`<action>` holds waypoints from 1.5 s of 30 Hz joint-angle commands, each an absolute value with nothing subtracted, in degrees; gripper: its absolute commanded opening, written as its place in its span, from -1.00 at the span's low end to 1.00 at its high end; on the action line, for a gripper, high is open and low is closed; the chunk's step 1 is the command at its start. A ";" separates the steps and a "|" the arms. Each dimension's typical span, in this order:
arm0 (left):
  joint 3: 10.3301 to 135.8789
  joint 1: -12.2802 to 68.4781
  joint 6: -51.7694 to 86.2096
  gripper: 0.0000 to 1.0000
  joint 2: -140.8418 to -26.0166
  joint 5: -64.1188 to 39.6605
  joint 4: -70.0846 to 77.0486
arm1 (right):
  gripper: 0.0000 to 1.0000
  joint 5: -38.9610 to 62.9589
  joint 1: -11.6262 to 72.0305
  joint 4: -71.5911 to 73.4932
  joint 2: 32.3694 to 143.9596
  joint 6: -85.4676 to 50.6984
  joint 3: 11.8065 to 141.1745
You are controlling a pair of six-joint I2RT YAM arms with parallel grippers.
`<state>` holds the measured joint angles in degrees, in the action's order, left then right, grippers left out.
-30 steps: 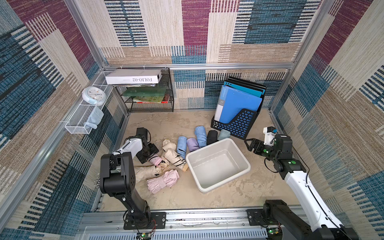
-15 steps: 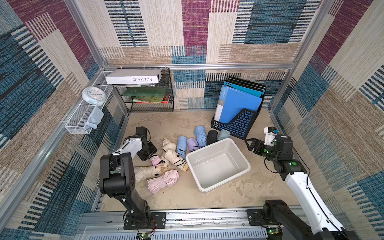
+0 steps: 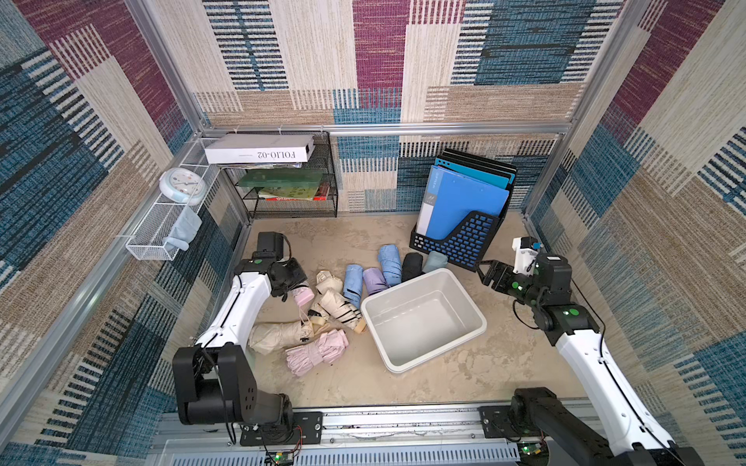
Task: Put the umbrella into the storage box
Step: Pick up the umbrella from the center of the board.
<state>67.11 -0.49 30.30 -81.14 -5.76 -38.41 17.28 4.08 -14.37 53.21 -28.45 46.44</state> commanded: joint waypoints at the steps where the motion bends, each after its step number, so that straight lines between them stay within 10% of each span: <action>1: 69.94 3.57 24.03 -0.25 -78.60 -4.72 -38.23 | 0.65 16.31 4.44 -15.18 53.72 -28.92 48.60; 22: 65.48 34.83 -34.98 -0.41 -64.89 -11.42 -16.66 | 0.55 26.60 6.07 -24.88 57.90 -30.60 63.75; 45: 68.55 44.73 -71.65 -0.52 -72.91 -13.93 -23.44 | 0.81 39.10 27.28 -54.76 75.41 -16.14 85.49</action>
<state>68.01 44.51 -67.79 -72.79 -12.10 -24.08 38.17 25.43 -51.05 74.41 -19.16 84.44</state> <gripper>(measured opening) 0.499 0.908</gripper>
